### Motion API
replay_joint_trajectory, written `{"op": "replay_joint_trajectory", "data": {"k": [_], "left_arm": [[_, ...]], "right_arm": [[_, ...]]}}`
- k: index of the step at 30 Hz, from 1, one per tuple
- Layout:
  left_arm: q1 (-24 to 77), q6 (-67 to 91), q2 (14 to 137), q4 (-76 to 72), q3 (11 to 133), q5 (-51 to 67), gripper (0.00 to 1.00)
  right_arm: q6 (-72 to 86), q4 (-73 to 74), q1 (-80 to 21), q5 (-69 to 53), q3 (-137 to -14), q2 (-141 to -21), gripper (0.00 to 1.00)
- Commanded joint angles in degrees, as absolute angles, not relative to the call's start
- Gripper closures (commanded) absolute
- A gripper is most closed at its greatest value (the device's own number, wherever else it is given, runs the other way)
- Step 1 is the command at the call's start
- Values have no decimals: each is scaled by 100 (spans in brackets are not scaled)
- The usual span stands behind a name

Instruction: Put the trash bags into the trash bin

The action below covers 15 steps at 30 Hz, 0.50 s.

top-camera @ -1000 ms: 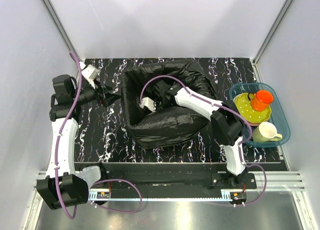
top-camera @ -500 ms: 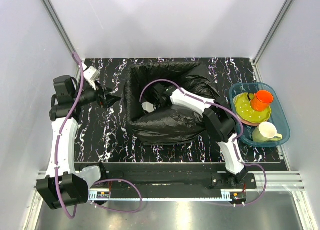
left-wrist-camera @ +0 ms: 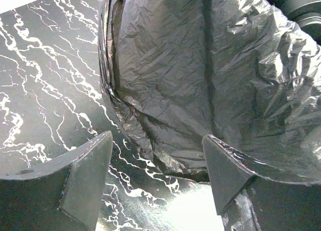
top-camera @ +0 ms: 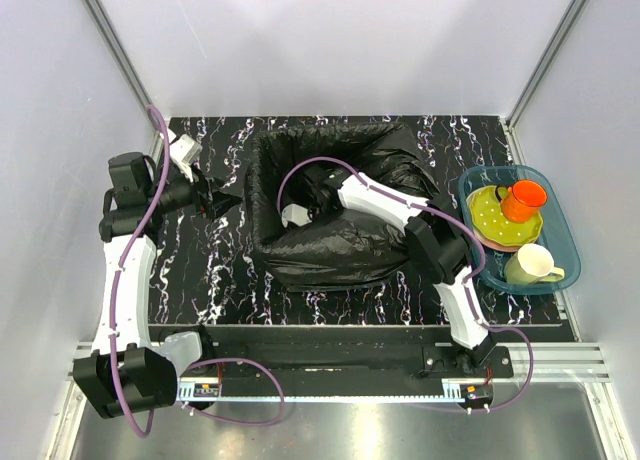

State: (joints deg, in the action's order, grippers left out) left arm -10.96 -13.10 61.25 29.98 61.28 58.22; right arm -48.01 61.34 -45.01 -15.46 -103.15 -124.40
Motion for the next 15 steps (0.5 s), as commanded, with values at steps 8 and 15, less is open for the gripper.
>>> {"op": "replay_joint_trajectory", "data": {"k": [8,15], "left_arm": [[-1125,-1029,6056,2751,6302,5888,24],[-1125,-984,6056,2742,6354,5880,24]], "right_arm": [[-4351,5906,-4553,-1582,-10977,-11523,11],[-4175,5783,-4562,-1556,-11153,-11092,12]]}}
